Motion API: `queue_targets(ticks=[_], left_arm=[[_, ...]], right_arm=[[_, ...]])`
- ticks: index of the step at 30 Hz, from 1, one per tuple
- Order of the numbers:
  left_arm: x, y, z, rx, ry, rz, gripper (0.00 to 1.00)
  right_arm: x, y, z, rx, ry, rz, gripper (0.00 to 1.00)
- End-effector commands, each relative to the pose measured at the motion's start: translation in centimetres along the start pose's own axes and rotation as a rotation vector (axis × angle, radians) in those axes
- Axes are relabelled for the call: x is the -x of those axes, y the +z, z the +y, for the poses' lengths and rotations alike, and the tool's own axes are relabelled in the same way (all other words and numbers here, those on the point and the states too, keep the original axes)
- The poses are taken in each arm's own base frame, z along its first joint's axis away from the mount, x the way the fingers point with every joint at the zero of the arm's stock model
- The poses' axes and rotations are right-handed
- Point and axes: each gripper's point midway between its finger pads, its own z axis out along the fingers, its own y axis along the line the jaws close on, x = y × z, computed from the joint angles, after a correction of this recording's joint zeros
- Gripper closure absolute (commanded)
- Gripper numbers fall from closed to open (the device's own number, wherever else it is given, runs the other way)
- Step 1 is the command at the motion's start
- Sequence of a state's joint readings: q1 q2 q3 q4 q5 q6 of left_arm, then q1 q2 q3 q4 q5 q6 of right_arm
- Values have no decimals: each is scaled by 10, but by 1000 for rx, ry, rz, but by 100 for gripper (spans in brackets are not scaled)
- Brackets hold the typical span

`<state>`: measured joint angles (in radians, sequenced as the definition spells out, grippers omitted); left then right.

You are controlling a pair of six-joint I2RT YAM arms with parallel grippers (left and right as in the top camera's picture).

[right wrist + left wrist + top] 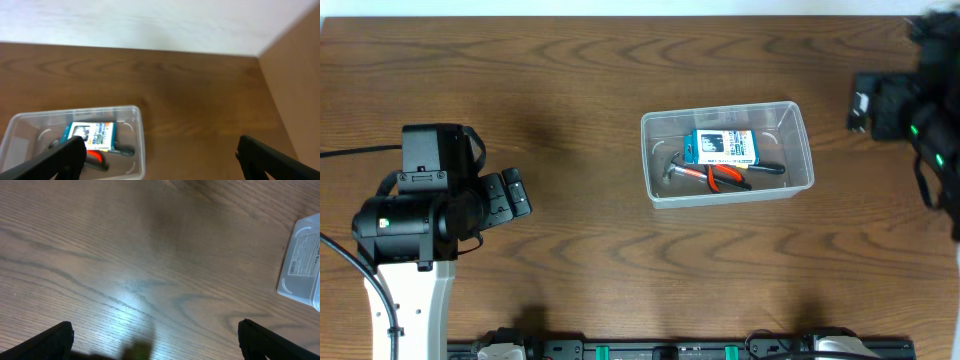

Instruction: Pack container

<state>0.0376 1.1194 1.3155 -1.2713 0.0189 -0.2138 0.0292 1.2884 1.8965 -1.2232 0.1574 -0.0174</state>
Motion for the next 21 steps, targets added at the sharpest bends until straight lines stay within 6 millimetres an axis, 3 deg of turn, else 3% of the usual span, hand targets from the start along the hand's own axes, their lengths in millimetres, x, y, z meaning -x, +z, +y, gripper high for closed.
queue_targets(ticks=[1,5,11,15,18,21], left_arm=[[4,-3,1,2,-17,-12,2],[4,-3,0,2,-16,-12,2],[4,-3,0,2,-16,-12,2],[4,-3,1,2,-17,-12,2],[4,-3,1,2,-17,-12,2],[4,-3,0,2,-16,-12,2]], right_arm=[[-26,-12,-17,-57,103,15,1],[-67,-8,-11,-31,103,43,1],[-117,8,40,237,128,-2,1],[-124,-11,78,481,124,-139,1],[-123,-28,90,569,107,-240,1],[-127,-38,89,572,96,-302,1]])
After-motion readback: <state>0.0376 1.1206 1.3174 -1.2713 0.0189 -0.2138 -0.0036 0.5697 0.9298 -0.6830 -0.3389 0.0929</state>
